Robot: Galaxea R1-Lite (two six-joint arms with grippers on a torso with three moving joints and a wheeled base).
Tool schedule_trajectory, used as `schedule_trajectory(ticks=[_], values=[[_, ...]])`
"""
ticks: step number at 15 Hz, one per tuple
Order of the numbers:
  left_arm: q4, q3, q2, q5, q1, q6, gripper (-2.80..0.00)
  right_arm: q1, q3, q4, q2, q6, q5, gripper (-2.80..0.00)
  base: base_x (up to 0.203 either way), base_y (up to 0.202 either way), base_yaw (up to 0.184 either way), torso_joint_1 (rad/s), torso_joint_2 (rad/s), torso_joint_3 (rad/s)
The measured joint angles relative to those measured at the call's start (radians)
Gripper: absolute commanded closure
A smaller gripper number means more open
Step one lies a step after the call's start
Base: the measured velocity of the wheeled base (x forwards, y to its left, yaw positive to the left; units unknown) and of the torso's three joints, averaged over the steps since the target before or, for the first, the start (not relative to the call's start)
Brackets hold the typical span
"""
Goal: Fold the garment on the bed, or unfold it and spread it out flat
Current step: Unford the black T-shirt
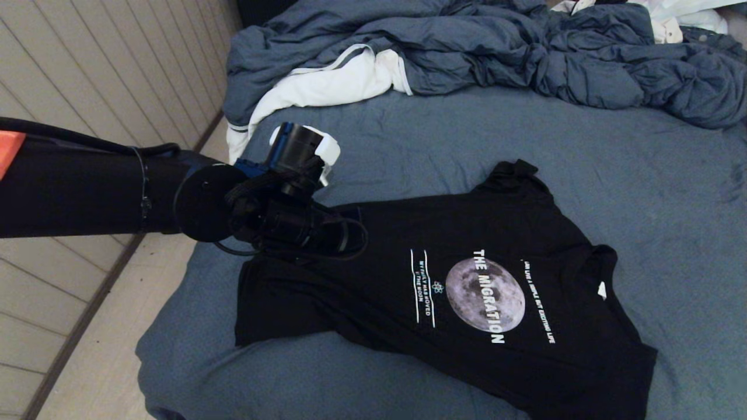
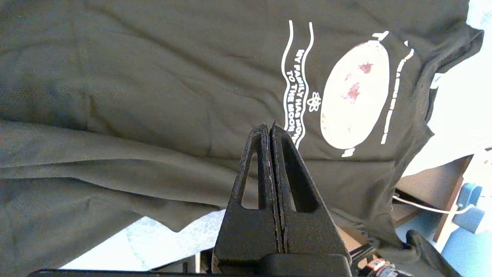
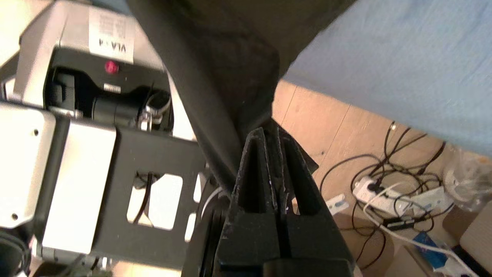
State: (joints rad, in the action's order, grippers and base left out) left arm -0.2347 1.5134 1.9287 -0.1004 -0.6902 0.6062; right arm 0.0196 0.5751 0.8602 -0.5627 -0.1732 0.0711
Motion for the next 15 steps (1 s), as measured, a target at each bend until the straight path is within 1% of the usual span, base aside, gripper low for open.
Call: schedule_trajectory(ticks=[4,5,6,8,13,15], values=[[-0.001,-0.002,0.002,-0.001,-0.003,0.001,0.0,0.027,0.002,0.08,0.065,0.0,-0.007,0.0,0.0,0.0,0.0,0.0,0.0,0.0],[-0.001,-0.002,0.002,-0.001,-0.004,0.001,0.0,0.032,0.002,0.087,0.077,0.0,-0.015,-0.89,0.0,0.0,0.0,0.0,0.0,0.0],[-0.001,-0.002,0.002,0.0,-0.004,0.0,0.0,0.034,0.0,0.087,0.085,0.0,-0.024,-2.8,0.0,0.0,0.0,0.0,0.0,0.0],[-0.001,-0.003,0.003,0.0,-0.004,0.001,0.0,0.04,-0.003,0.082,0.092,-0.007,-0.041,-2.8,0.0,0.0,0.0,0.0,0.0,0.0],[-0.001,-0.001,0.005,0.0,-0.004,0.0,0.0,0.058,0.004,0.076,0.088,-0.01,-0.042,-2.8,0.0,0.0,0.0,0.0,0.0,0.0],[-0.001,-0.001,0.005,0.0,-0.004,0.0,0.0,0.059,0.013,0.038,0.074,-0.003,-0.04,-2.8,0.0,0.0,0.0,0.0,0.0,0.0]])
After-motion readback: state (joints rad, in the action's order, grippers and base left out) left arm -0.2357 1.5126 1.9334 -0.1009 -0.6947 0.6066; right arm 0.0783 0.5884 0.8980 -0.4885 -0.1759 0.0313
